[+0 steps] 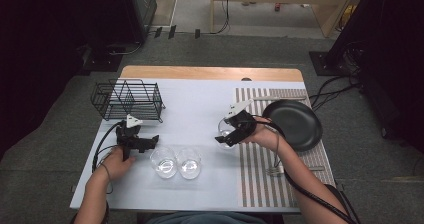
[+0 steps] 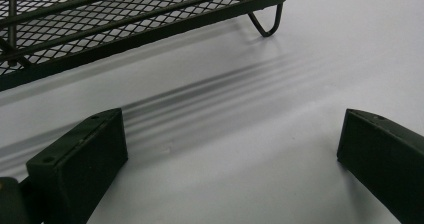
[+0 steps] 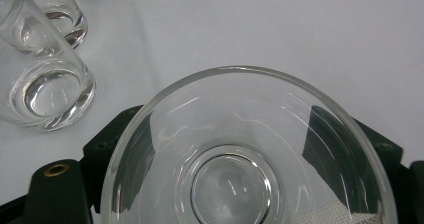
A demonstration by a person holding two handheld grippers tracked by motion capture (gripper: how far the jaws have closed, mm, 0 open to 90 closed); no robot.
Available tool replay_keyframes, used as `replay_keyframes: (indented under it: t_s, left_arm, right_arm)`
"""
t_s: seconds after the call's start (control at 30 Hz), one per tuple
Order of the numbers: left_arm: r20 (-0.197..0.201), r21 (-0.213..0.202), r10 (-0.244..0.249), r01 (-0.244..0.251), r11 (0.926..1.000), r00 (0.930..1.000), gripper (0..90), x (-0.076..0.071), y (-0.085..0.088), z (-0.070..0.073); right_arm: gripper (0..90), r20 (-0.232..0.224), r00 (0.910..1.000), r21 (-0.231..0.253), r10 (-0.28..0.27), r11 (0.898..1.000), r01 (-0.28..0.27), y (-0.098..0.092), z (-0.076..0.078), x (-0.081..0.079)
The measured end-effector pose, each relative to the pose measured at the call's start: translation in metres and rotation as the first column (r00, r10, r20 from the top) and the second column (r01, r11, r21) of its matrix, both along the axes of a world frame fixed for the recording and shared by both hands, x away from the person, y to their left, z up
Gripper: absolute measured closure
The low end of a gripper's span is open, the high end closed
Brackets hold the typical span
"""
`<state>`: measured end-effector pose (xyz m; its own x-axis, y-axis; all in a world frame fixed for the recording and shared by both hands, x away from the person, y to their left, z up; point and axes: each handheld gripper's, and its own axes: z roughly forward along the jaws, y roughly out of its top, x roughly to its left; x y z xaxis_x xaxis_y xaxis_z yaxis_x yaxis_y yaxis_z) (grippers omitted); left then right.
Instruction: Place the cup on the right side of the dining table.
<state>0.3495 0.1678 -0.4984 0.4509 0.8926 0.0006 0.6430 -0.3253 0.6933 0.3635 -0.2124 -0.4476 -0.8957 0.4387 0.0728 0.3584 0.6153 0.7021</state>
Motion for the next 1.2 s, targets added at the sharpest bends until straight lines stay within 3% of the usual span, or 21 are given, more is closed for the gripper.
replay_keyframes:
  t_s: [0.63,1.2]
  left_arm:
    - [0.000,0.000,0.000,0.000,1.0000,1.0000,0.0,0.000,0.000,0.000]
    - [0.000,-0.001,0.000,0.000,1.0000,1.0000,0.0,0.000,0.000,0.000]
  right_arm:
    - [18.7,-0.005,0.9986,-0.001,-0.052,0.999,0.052,-0.005,-0.001,0.006]
    - [18.7,0.011,0.9904,0.003,-0.137,0.991,0.137,-0.013,0.000,0.013]
